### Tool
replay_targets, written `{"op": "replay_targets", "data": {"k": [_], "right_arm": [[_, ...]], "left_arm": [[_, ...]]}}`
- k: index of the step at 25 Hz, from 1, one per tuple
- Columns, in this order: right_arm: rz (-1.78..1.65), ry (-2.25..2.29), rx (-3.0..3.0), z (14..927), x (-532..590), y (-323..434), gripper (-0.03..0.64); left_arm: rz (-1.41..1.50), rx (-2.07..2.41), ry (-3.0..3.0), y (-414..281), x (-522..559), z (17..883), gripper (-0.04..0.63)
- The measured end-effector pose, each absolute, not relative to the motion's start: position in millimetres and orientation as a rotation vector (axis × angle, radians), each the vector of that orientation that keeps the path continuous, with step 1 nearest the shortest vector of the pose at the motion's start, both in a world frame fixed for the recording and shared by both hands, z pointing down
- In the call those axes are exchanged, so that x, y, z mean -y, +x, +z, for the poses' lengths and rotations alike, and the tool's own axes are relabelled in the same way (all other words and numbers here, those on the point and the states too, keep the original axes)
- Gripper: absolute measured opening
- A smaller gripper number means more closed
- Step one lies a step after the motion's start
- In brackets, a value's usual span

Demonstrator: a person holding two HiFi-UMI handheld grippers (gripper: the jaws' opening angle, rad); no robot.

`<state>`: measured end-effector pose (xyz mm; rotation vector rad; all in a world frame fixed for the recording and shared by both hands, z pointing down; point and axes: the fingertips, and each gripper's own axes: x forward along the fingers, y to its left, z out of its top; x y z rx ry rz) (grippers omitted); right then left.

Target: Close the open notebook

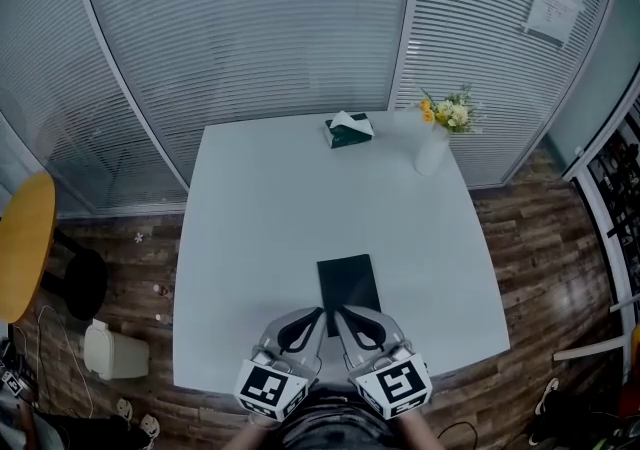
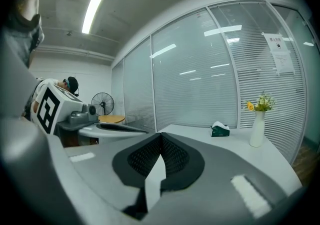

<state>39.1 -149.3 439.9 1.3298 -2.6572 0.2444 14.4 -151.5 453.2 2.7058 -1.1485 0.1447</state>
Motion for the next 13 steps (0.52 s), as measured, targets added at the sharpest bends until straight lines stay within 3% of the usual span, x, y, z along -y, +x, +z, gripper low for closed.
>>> {"op": "replay_targets", "data": {"k": [13], "right_arm": [[0.258, 1.317, 2.642, 445.4, 149.1, 38.5, -0.002]], "left_arm": [[0.141, 1.13, 2.683, 15.6, 151.2, 455.4, 0.003]]}}
